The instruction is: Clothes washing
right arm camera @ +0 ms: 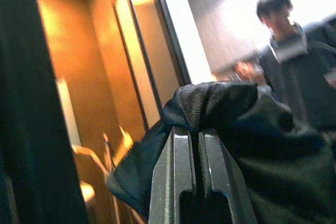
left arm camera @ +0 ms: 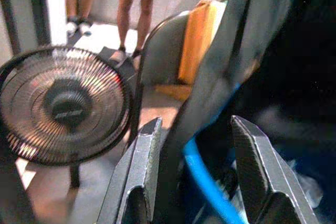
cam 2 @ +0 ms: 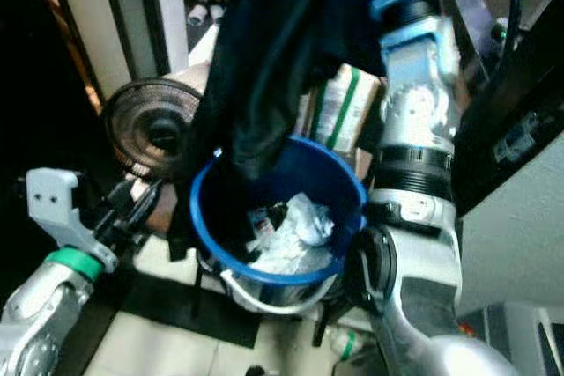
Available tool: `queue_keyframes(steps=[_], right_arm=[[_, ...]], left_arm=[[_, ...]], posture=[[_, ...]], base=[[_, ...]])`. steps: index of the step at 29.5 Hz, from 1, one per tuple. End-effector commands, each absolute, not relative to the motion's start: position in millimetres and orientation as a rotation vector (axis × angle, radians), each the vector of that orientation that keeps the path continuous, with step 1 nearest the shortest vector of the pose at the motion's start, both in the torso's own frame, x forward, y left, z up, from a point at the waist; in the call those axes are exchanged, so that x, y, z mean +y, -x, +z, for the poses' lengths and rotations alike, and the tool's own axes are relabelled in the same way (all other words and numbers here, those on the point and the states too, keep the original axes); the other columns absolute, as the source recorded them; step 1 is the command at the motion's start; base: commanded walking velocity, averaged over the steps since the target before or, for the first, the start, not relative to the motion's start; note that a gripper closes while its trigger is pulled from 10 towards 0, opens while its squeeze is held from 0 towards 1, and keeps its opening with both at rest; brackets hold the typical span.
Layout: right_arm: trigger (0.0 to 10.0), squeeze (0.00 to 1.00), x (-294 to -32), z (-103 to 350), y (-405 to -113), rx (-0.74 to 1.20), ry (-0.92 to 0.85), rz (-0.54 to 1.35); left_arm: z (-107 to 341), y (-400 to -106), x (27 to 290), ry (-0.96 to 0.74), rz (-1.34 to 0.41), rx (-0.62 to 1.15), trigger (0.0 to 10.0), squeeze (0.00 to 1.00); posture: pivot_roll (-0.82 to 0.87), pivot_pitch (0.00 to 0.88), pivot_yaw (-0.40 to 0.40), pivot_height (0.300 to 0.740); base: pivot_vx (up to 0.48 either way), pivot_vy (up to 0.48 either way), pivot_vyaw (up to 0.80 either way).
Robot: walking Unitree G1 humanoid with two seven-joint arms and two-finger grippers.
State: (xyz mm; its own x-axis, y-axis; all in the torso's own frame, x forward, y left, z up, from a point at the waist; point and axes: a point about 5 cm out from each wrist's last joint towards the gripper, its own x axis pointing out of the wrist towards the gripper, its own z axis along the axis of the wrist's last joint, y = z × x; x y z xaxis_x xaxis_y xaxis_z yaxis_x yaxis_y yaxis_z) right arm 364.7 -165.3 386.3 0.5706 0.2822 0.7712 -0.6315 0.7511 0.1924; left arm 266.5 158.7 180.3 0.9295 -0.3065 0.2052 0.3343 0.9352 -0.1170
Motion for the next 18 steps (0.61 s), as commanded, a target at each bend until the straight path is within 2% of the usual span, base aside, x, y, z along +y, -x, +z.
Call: queue_keyframes(steps=[1,2,3,4,6,7,11,14,18], right_arm=[[0.0,0.0,-158,384,-362,-0.781,-0.442,0.57],[0.0,0.0,-156,370,-364,-0.742,-0.417,0.528],[1.6,0.0,-156,359,-365,-0.714,-0.401,0.489],[7.5,0.0,-156,351,-366,-0.691,-0.38,0.454],[7.5,0.0,-156,348,-368,-0.685,-0.369,0.428],[10.0,0.0,-156,343,-370,-0.673,-0.347,0.408],[10.0,0.0,-156,315,-368,-0.608,-0.277,0.378],[10.0,0.0,-158,289,-364,-0.537,-0.267,0.363],[10.0,0.0,-159,275,-359,-0.496,-0.272,0.342]], left_arm=[[174,-266,159,0.173,-0.318,-0.171,10.0,0.0],[176,-268,160,0.176,-0.306,-0.182,10.0,0.0],[178,-269,160,0.177,-0.296,-0.19,10.0,0.0],[179,-270,161,0.178,-0.291,-0.195,10.0,0.0],[179,-271,161,0.179,-0.289,-0.198,10.0,0.0],[180,-271,161,0.179,-0.289,-0.199,10.0,0.0],[183,-272,155,0.155,-0.305,-0.21,10.0,0.0],[185,-275,154,0.072,-0.299,-0.199,10.0,0.0],[189,-276,151,0.071,-0.308,-0.22,10.0,0.0]], posture=[[0.11,0.021,-0.029,0.74],[0.11,0.018,-0.03,0.74],[0.11,0.018,-0.03,0.74],[0.11,0.015,-0.032,0.74],[0.11,0.015,-0.032,0.74],[0.11,0.015,-0.032,0.74],[0.11,0.015,-0.032,0.74],[0.11,0.014,-0.033,0.74],[0.11,0.013,-0.03,0.74]], base=[[0.0,0.0,0.0],[0.0,0.0,0.0],[0.0,0.0,0.0],[0.0,0.0,0.0],[0.0,0.0,0.0],[0.0,0.0,0.0],[0.0,0.0,0.0],[0.0,0.0,-0.8],[0.0,0.0,-0.8]])
